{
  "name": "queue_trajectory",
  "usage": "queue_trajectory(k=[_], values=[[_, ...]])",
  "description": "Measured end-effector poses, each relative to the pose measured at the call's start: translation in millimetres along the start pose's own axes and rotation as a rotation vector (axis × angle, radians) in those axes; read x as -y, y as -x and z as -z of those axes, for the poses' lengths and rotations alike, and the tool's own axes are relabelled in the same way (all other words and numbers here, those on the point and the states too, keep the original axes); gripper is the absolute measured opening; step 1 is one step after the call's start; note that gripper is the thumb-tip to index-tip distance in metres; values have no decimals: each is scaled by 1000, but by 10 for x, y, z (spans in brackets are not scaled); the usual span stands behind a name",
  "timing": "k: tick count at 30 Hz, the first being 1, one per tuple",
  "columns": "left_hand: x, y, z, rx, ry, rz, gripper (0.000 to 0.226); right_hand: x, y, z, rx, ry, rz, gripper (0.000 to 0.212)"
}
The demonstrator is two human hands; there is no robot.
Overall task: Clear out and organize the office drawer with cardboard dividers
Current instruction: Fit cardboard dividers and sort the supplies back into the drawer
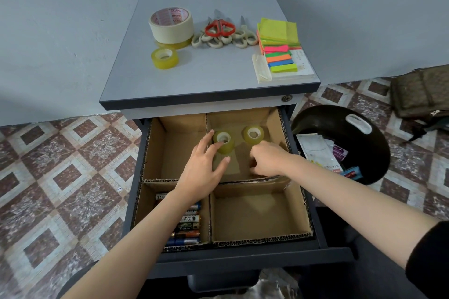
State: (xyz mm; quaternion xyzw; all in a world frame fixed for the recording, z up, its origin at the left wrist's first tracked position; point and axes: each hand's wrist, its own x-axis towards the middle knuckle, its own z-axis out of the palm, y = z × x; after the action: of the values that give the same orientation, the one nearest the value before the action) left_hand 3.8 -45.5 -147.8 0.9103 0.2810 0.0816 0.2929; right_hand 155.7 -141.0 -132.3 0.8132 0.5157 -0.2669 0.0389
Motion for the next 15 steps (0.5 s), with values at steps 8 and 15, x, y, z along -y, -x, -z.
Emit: queue_trajectory(k=[8, 15], values=[[44, -13, 614, -209, -6, 10, 33, -26, 368, 485, -417, -341, 106, 17], [19, -342, 1304, -623, 79, 63, 11, 184, 462, 943, -683, -377, 215, 14]])
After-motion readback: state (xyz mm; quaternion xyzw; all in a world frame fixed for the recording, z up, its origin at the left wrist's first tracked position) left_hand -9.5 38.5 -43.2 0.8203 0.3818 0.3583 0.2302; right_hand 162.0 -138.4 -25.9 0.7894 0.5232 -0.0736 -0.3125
